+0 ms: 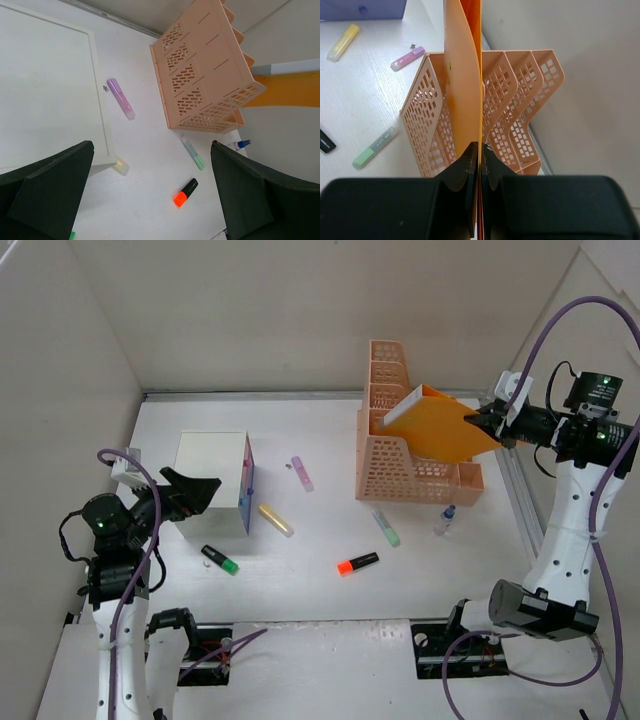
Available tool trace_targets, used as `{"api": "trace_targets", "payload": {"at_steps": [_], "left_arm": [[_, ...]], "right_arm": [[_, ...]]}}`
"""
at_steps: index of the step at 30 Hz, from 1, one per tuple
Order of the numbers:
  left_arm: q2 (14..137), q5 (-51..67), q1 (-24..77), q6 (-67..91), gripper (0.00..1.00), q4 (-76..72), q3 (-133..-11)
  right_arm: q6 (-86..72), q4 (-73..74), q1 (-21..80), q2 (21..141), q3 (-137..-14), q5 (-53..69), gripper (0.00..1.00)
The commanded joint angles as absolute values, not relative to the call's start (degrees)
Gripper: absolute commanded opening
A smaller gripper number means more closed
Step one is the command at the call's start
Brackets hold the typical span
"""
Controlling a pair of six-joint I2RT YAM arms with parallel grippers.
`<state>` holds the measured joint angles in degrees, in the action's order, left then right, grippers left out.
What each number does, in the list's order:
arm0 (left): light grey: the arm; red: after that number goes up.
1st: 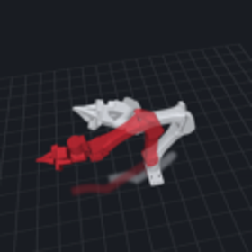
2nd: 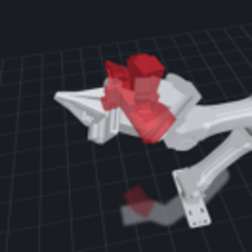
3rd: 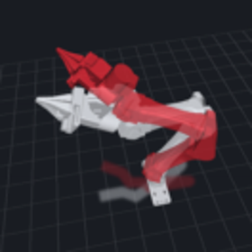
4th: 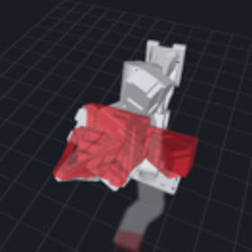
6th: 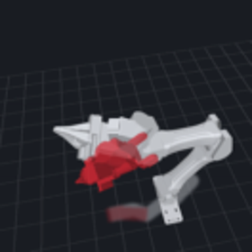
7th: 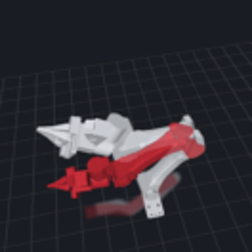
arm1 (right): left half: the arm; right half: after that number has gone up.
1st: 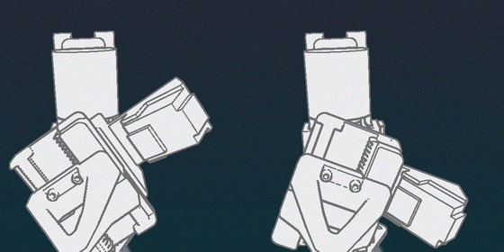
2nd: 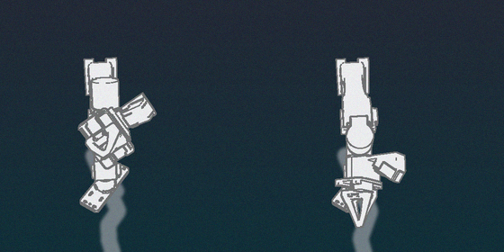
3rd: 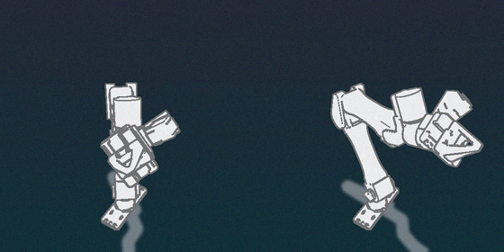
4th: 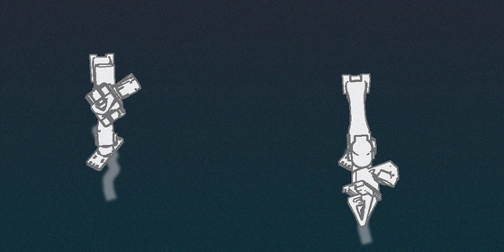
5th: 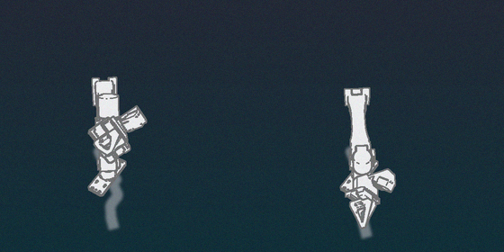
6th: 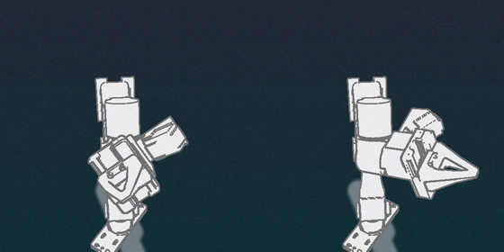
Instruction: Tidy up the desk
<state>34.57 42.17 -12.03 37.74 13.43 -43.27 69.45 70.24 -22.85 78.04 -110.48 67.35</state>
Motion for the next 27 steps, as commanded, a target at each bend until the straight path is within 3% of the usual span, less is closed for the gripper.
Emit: {"api": "trace_targets", "payload": {"at_steps": [1, 27], "left_arm": [[35.16, 42.89, -11.87, 36.74, 1.0, 9.58, -44.38], [35.6, 42.71, -11.87, 35.86, 1.0, 11.34, -45.79]], "right_arm": [[71.89, 66.8, -22.67, 78.92, -110.57, 72.69, 0.0], [74.09, 64.51, -22.94, 82.35, -103.54, 69.79, 0.0]]}}
